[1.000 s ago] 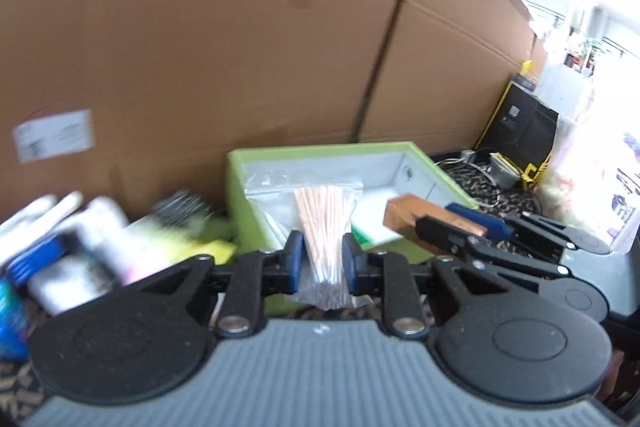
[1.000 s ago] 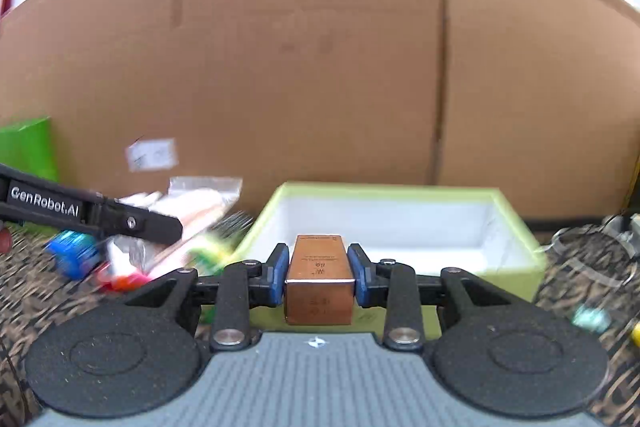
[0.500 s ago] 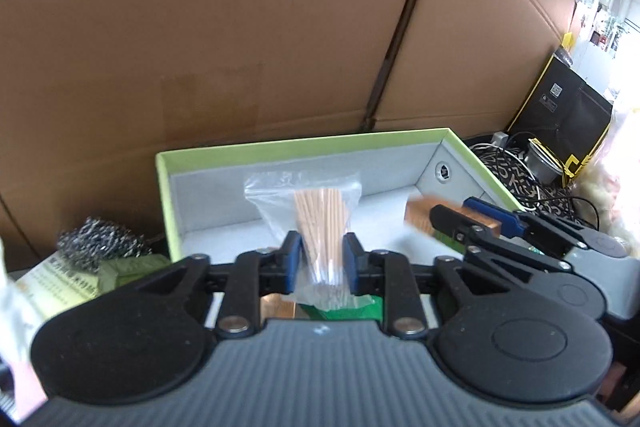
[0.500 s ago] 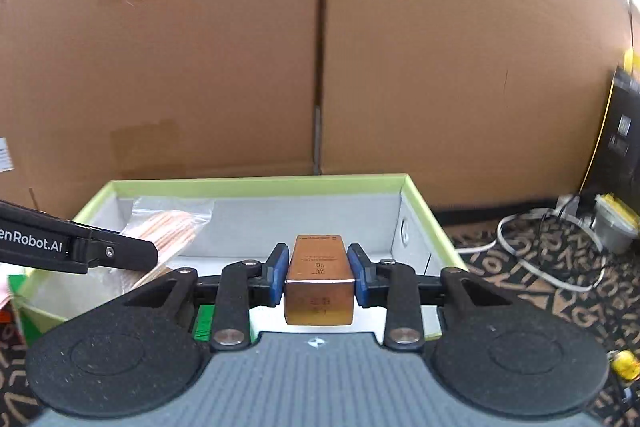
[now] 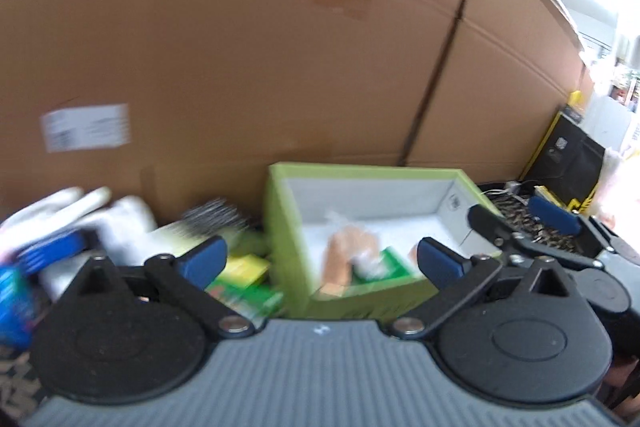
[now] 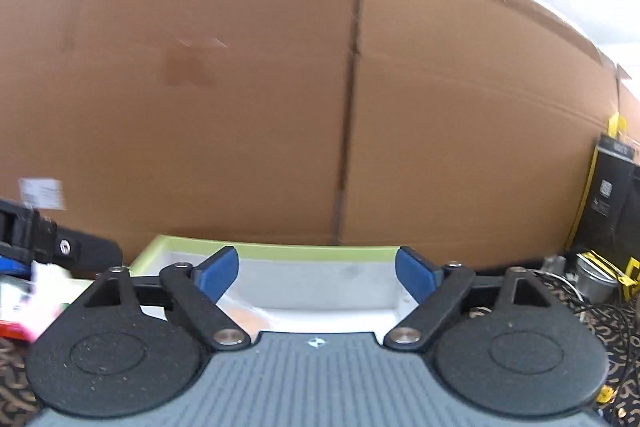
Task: Organize objects
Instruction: 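Place the toothpick bag and copper box into the green shoebox, open both tools, then grasp the blue mint tin with the left tool while the right tool grasps a green box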
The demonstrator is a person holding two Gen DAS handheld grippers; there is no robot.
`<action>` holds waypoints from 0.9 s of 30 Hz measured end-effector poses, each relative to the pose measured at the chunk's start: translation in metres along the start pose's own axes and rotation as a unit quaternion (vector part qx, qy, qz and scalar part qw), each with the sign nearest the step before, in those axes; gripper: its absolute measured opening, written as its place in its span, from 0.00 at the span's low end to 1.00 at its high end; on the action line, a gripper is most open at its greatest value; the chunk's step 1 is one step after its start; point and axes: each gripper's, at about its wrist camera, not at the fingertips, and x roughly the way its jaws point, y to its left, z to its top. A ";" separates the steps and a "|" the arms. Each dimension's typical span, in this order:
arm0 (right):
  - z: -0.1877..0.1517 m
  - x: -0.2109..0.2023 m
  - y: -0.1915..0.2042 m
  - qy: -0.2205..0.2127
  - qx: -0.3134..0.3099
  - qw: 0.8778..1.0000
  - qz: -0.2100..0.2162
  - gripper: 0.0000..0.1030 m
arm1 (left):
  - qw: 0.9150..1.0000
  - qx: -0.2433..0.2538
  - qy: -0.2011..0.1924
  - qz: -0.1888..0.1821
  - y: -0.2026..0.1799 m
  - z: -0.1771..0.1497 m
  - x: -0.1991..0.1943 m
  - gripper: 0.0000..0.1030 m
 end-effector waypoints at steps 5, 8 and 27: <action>-0.018 -0.031 0.031 0.004 0.014 0.998 0.066 0.87 | 0.998 -0.044 0.008 0.054 0.055 -0.032 -0.033 1.00; -0.036 -0.040 0.063 0.035 0.017 0.993 0.114 0.87 | 0.993 -0.073 0.020 0.091 0.091 -0.055 -0.045 1.00; -0.033 0.014 0.192 0.045 -0.128 0.976 0.171 0.76 | 0.965 -0.157 0.005 0.207 0.221 -0.045 -0.041 0.93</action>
